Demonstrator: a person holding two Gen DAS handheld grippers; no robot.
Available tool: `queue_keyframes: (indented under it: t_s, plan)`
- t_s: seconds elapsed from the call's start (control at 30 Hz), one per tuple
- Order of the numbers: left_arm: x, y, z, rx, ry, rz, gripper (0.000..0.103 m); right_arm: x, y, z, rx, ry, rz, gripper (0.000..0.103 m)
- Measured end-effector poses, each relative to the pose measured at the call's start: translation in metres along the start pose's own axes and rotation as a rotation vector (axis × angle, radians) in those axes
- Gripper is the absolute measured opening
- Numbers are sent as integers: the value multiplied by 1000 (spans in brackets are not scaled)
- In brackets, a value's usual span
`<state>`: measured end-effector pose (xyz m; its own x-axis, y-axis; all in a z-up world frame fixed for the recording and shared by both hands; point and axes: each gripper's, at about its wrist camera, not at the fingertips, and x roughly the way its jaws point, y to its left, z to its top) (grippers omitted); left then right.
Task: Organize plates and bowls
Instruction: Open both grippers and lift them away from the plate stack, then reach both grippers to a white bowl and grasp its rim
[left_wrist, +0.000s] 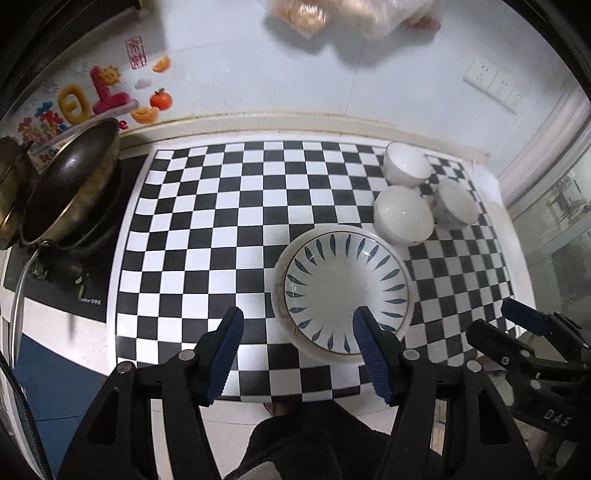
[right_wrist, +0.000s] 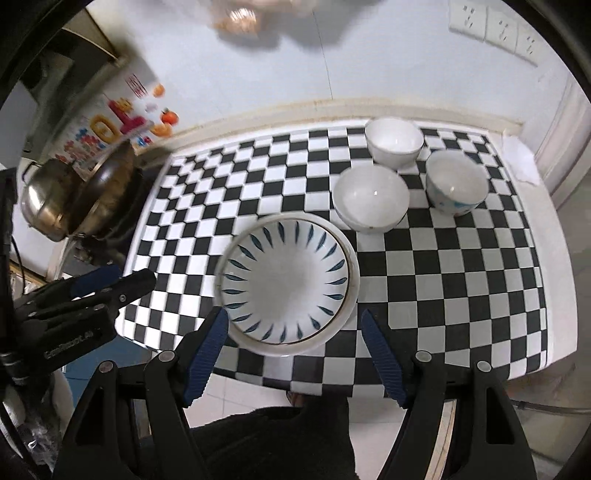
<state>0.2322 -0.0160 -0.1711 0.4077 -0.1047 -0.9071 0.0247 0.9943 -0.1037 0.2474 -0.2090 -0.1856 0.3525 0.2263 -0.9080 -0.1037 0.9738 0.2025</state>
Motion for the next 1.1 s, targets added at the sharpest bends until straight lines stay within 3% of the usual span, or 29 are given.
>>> queue_keyframes:
  t_s: [0.33,0.63,0.7,0.87,1.1]
  plan:
    - [-54,-6,-32,30,-78,-5,59,-71,28,-26,-31,-98,-3,77]
    - [-66,-11,-45,24,-86,-13,59,-84,23,-42,15,-107,28,78]
    - [-60,-15,-40,25,-77,-13,59,-83,10,-41,46,-128,43,85]
    - [-27,-28,-11,20,-35,-55,59,-61,-45,-21,153,-138,38,87]
    - [68,-57,59,-2,136,-122,59,15,-133,38,250,-52,32,87]
